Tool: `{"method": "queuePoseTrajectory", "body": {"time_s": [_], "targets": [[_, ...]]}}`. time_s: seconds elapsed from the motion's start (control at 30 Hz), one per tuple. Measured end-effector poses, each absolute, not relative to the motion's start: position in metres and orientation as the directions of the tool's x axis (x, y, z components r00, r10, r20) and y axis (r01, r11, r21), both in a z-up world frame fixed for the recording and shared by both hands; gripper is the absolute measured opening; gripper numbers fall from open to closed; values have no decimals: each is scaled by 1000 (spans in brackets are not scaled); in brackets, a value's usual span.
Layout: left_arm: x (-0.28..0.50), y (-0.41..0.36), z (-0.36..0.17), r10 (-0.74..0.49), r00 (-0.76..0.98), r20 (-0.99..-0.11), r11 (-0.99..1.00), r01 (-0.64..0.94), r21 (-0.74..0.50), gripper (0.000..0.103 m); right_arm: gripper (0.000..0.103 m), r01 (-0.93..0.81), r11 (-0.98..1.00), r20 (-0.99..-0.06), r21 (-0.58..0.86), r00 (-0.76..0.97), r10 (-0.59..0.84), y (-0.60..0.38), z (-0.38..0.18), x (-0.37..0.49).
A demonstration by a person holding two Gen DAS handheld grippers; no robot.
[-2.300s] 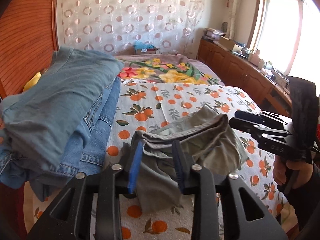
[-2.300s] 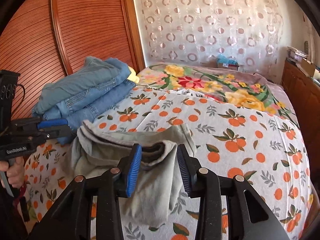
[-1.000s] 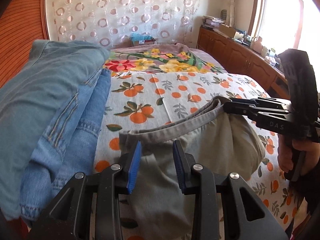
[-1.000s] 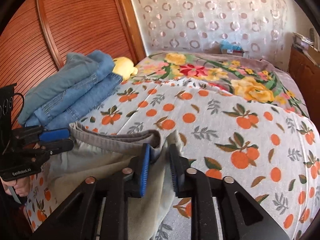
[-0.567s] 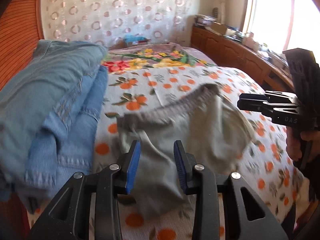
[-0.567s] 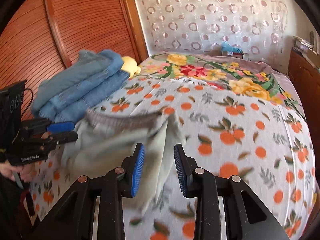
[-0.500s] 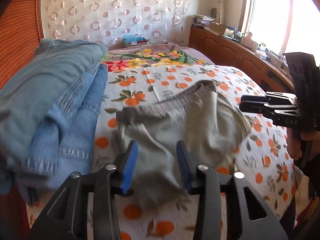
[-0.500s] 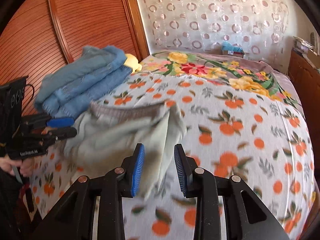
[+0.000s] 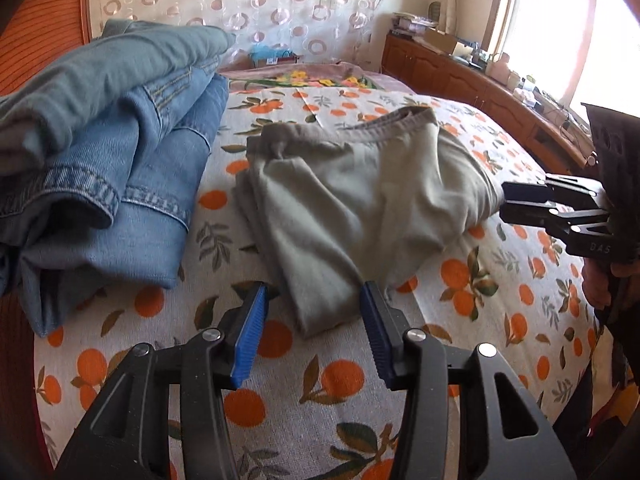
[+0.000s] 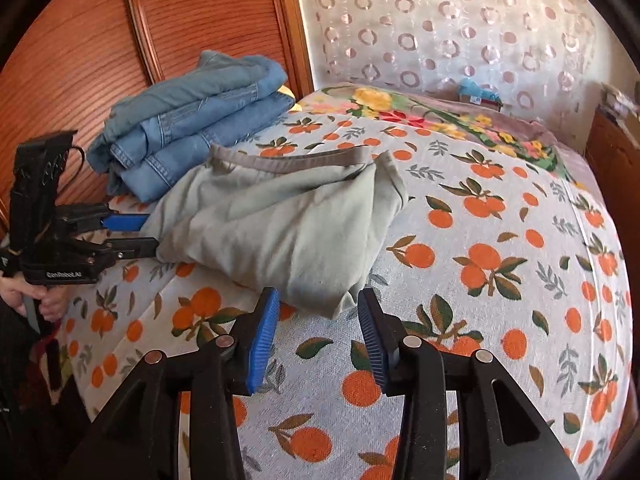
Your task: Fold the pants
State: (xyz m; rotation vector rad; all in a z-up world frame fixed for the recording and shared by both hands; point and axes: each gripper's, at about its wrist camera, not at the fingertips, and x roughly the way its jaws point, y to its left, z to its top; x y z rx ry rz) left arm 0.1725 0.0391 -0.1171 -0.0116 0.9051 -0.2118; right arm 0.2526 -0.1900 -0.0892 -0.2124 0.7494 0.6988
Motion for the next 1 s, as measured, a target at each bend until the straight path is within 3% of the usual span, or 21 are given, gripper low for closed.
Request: {"method": "queuePoseTrajectory", "body": {"time_s": [0.33,0.4,0.5,0.73,1.0], "targets": [[175,32,-122,-174,602,-779,977,206,-59,48,42,-655,756,-700,-8,543,463,-173,-96,255],[177,31,-122,-175,606,-776,977,204,-61,44,19,-660,751,-694,-6,543,472,-173,-97,253],[178,33,-122,-178,608,-774,977,200,-68,41,8,-667,745,-689,-1,540,483,-177,-94,250],[178,35,-123,-175,611,-772,979,194,-68,39,4,-652,758,-669,30,550,500,-202,-80,239],[172,38,-119,-164,607,-777,983,166,-77,39,4,-623,781,-711,46,529,463,-218,-93,234]]}}
